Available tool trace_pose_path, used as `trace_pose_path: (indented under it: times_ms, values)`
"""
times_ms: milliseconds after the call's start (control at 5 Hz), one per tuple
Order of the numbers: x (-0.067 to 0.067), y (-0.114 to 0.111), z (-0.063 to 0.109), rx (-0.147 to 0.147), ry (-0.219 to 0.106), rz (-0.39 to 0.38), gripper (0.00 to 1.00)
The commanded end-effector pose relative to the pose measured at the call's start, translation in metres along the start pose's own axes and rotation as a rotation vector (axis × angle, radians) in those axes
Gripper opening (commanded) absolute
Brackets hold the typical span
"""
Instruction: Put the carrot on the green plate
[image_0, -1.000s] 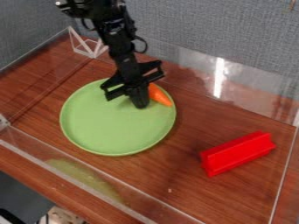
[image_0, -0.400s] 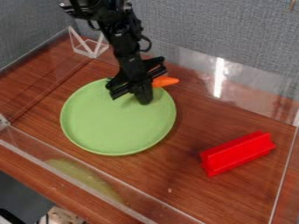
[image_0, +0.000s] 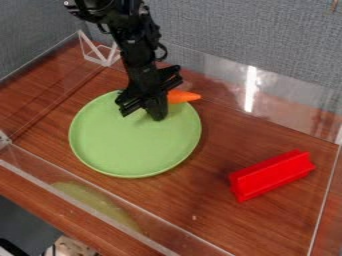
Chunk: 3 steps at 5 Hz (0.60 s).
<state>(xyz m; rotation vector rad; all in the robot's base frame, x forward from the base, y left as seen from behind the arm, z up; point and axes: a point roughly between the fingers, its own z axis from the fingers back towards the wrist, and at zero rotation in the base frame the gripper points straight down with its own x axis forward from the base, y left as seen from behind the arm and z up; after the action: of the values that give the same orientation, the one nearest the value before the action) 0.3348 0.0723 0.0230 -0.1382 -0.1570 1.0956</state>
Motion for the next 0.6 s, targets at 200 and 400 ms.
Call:
trace_pose_path:
  times_ms: [200, 400]
  values:
    - [-0.0048, -0.0052, 0.0016, 0.038, -0.021, 0.023, 0.0]
    - [-0.0044, -0.0022, 0.0018, 0.061, -0.039, 0.105, 0.0]
